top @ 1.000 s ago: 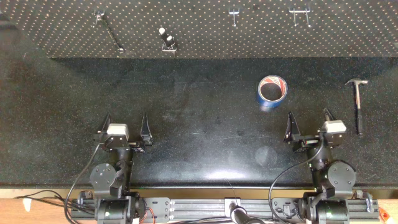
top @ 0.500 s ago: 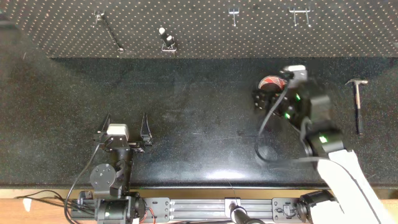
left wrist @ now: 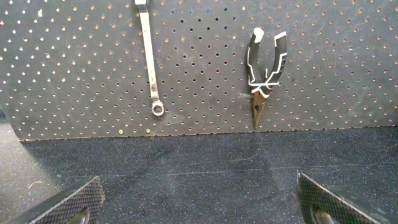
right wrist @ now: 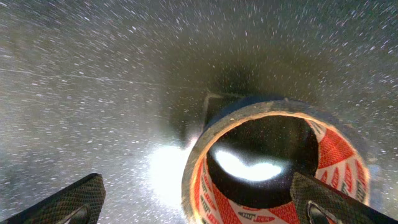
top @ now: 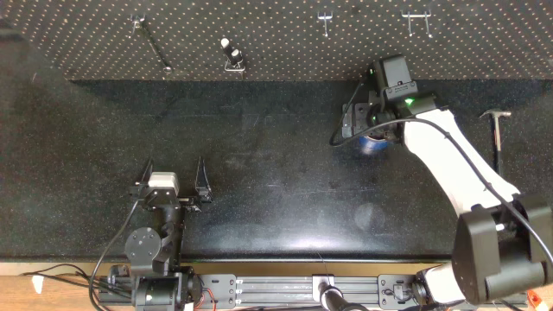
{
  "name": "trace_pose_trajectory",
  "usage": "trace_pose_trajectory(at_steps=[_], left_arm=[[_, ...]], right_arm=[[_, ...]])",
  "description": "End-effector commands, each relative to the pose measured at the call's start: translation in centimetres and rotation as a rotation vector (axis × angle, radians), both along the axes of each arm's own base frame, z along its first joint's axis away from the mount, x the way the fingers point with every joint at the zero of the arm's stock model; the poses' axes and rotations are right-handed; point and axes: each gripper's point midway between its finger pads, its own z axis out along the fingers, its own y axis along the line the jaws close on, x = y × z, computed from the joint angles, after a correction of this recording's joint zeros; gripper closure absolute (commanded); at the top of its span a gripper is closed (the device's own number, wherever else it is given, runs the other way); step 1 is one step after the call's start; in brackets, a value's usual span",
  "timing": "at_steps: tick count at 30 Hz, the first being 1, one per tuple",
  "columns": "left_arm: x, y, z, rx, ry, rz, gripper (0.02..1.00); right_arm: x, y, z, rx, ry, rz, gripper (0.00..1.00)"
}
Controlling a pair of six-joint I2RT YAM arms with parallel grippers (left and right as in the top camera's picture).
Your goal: Place Tools Onto Pegboard
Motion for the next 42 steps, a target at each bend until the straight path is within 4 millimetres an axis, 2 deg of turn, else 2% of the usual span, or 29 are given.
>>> trace_pose_trajectory(at_steps=[1, 3, 5, 8, 9, 10, 11, 12, 13, 16, 19, 20, 21, 22, 23, 24, 25, 27, 28, 30, 34, 37, 42], left_arm=[[0.0, 0.0, -0.1, 0.001, 0.000, -0.004, 0.023], [0.0, 0.0, -0.1, 0.001, 0.000, -0.004, 0.023], [0.0, 0.0, -0.1, 0.001, 0.000, -0.004, 0.023], [0.0, 0.0, -0.1, 0.001, 0.000, -0.004, 0.025], [0.0, 0.0, 0.0, 0.001, 0.000, -0.004, 0.023], [0.0, 0.0, 0.0, 0.001, 0.000, -0.004, 0.023], [0.0, 0.0, -0.1, 0.001, 0.000, -0.004, 0.023], [0.0, 0.0, -0.1, 0.001, 0.000, -0.004, 0.023], [0.0, 0.0, -0.1, 0.001, 0.000, -0.004, 0.020], [0.0, 0.0, -0.1, 0.001, 0.000, -0.004, 0.023], [0.0, 0.0, -0.1, 0.001, 0.000, -0.004, 0.023], [0.0, 0.0, -0.1, 0.001, 0.000, -0.004, 0.023], [0.0, 0.0, -0.1, 0.001, 0.000, -0.004, 0.023], [0.0, 0.0, -0.1, 0.001, 0.000, -0.004, 0.023], [0.0, 0.0, -0.1, 0.001, 0.000, -0.004, 0.023], [0.0, 0.0, -0.1, 0.001, 0.000, -0.004, 0.023], [0.0, 0.0, 0.0, 0.001, 0.000, -0.004, 0.023], [0.0, 0.0, 0.0, 0.001, 0.000, -0.004, 0.023], [0.0, 0.0, -0.1, 0.001, 0.000, -0.004, 0.023], [0.0, 0.0, -0.1, 0.001, 0.000, -0.004, 0.023], [0.0, 0.0, -0.1, 0.001, 0.000, -0.004, 0.023], [0.0, 0.0, -0.1, 0.001, 0.000, -0.004, 0.025], [0.0, 0.0, -0.1, 0.001, 0.000, -0.004, 0.023]], right_arm=[[0.0, 0.1, -1.8, -0.028, 0.046, 0.017, 0.025], [0.0, 0.2, -2.2, -0.036, 0.053, 0.035, 0.025], [-0.2, 1.2, -2.5, -0.070, 0.030, 0.157, 0.025], [-0.4, 1.2, -3.3, -0.083, 0.051, 0.164, 0.023], [-0.6, 1.1, -3.7, -0.089, 0.066, 0.162, 0.104], [-0.9, 1.1, -4.0, -0.092, 0.084, 0.160, 0.555], [-1.0, 1.0, -4.1, -0.094, 0.090, 0.161, 0.698], [-0.9, 0.9, -4.2, -0.101, 0.088, 0.158, 0.746], [-0.9, 0.8, -4.2, -0.108, 0.086, 0.157, 0.921], [-0.6, 0.9, -3.7, -0.103, 0.067, 0.155, 0.923], [1.1, 1.4, -0.3, -0.072, -0.068, 0.149, 0.925], [2.2, 1.9, 2.4, -0.043, -0.168, 0.148, 0.925], [3.3, 2.8, 6.1, -0.012, -0.306, 0.156, 0.925], [3.8, 3.4, 8.2, 0.008, -0.381, 0.162, 0.925], [4.4, 4.5, 11.5, 0.039, -0.498, 0.174, 0.925], [4.6, 5.1, 13.5, 0.061, -0.570, 0.183, 0.923], [4.8, 6.3, 16.6, 0.095, -0.676, 0.201, 0.925], [4.7, 8.5, 20.1, 0.129, -0.817, 0.256, 0.923], [4.7, 9.4, 21.1, 0.130, -0.865, 0.282, 0.925], [4.9, 10.0, 21.5, 0.075, -0.906, 0.240, 0.925], [5.6, 10.5, 20.0, -0.068, -0.922, 0.145, 0.925], [6.9, 11.3, 18.9, -0.080, -0.934, 0.130, 0.925], [8.7, 10.7, 17.6, -0.138, -0.955, 0.058, 0.928]])
